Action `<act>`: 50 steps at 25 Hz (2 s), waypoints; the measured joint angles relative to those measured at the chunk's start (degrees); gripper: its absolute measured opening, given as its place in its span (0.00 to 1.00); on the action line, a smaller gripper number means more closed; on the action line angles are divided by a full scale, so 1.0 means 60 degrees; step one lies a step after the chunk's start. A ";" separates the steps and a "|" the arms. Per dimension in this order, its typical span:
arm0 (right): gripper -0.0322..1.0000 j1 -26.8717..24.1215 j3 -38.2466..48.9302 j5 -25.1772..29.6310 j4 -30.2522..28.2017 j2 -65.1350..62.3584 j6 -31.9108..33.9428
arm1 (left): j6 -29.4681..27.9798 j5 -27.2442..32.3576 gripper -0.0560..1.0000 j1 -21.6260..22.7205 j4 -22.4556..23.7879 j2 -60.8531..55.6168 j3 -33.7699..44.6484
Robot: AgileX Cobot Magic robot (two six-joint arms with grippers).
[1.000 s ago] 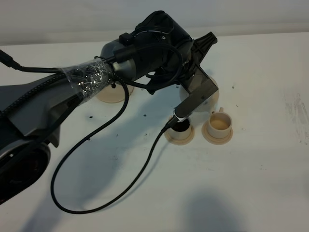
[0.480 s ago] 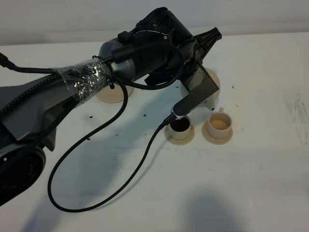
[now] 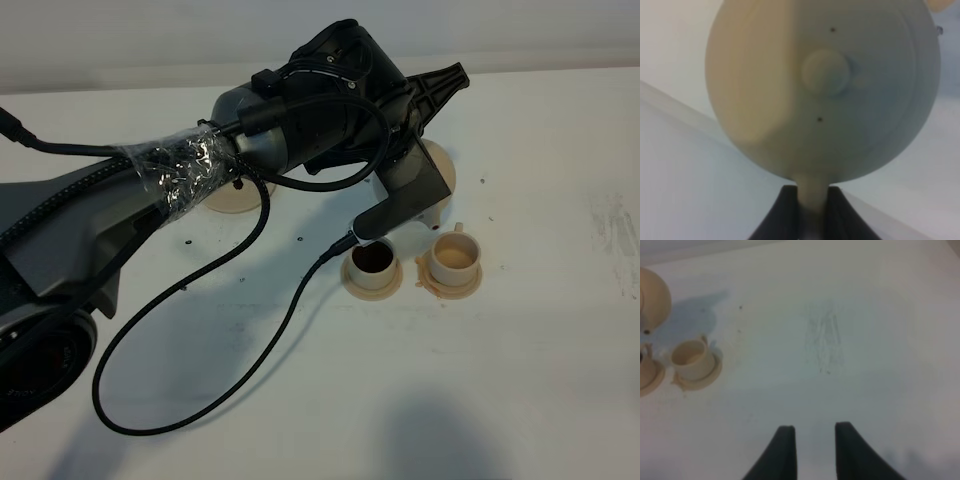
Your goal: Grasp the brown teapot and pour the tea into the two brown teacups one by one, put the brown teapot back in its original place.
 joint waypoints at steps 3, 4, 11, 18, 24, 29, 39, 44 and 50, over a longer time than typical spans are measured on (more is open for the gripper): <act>0.25 0.0000 0.0000 0.0000 0.0000 0.0000 0.0000 | 0.0101 0.0000 0.06 0.0000 0.0019 0.0000 0.0000; 0.25 0.0000 0.0000 0.0000 0.0000 0.0000 0.0000 | 0.0101 -0.0010 0.06 0.0000 0.0028 0.0000 0.0000; 0.25 0.0000 0.0000 0.0000 0.0000 0.0000 0.0000 | 0.0079 -0.0358 0.06 -0.0020 0.0028 0.0031 0.0000; 0.25 0.0000 0.0000 0.0000 0.0000 0.0000 0.0000 | 0.0024 -0.0721 0.06 -0.0100 0.0028 0.0199 0.0000; 0.25 0.0000 0.0000 0.0000 0.0000 0.0000 0.0000 | 0.0021 -0.0732 0.06 -0.0100 0.0188 0.0206 0.0000; 0.25 0.0000 0.0000 0.0000 0.0000 0.0000 0.0000 | 0.0030 -0.0771 0.06 -0.0100 0.0247 0.0206 0.0000; 0.25 0.0000 0.0000 0.0000 0.0000 0.0000 0.0000 | 0.0030 -0.1090 0.06 -0.0100 0.0280 0.0206 0.0000; 0.25 0.0000 0.0000 0.0000 0.0000 0.0000 0.0000 | 0.0073 -0.1192 0.06 -0.0100 0.0279 0.0206 0.0000; 0.25 0.0000 0.0000 0.0000 0.0000 0.0000 0.0000 | 0.0292 -0.1452 0.06 -0.0100 0.0434 0.0206 0.0000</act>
